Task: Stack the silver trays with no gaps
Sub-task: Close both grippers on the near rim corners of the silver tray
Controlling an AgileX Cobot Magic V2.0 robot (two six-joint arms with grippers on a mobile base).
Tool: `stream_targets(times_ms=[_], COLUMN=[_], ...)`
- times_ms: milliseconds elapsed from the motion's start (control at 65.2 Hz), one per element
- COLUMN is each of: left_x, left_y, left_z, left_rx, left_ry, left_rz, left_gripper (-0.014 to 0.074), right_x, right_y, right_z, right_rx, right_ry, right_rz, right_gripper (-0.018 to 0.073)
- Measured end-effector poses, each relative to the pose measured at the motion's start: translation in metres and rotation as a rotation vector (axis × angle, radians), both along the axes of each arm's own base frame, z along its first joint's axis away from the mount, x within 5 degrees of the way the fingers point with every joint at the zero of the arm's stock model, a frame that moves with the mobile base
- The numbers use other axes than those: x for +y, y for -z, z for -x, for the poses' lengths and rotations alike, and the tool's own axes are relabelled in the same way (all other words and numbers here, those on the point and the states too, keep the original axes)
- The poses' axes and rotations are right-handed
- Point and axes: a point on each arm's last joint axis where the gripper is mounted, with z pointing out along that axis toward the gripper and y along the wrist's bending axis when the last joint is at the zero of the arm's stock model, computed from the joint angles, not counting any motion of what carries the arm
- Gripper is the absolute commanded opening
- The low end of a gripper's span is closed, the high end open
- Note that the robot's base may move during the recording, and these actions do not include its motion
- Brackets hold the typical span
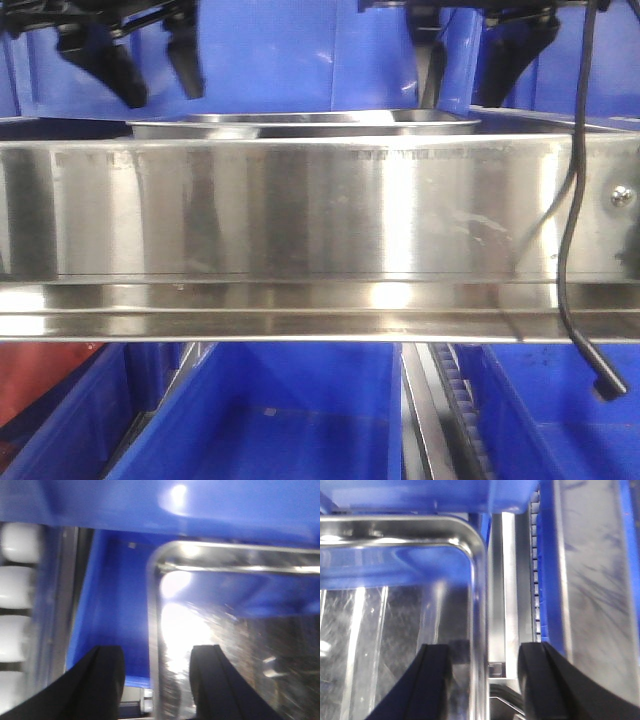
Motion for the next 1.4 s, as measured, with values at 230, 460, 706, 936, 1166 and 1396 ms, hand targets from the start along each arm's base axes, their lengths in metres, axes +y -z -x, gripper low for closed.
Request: stream_targets(times_ms=[230, 460, 706, 936, 1166, 1396], left_x=[0.001, -0.008, -0.008, -0.008, -0.008, -0.008], left_y=[0.007, 0.020, 0.027, 0.028, 0.028, 0.028], left_z=[-0.004, -0.004, -0.005, -0.005, -0.005, -0.005], left_rx=[0.018, 0.060, 0.101, 0.102, 0.102, 0.102], left_ry=[0.001, 0.027, 0.023, 0.023, 0.023, 0.023], left_rz=[-0.004, -0.016, -0.035, -0.036, -0.036, -0.036], left_gripper=[0.0232, 0.0232, 0.0232, 0.0211, 0.0174, 0.0169], right_x=[0.002, 0.003, 0.003, 0.005, 0.005, 0.006], right_y=[0.010, 0.011, 0.013, 0.023, 0.023, 0.023], right_z=[-0.005, -0.006, -0.006, -0.009, -0.009, -0.008], right_rx=[0.017, 0.019, 0.022, 0.060, 0.062, 0.065], right_ry=[-0.001, -0.001, -0.001, 0.002, 0.002, 0.003], right_rz=[0.008, 0.009, 0.010, 0.022, 0.019, 0.005], right_gripper=[0.0223, 0.0223, 0.0223, 0.0223, 0.0214, 0.0068])
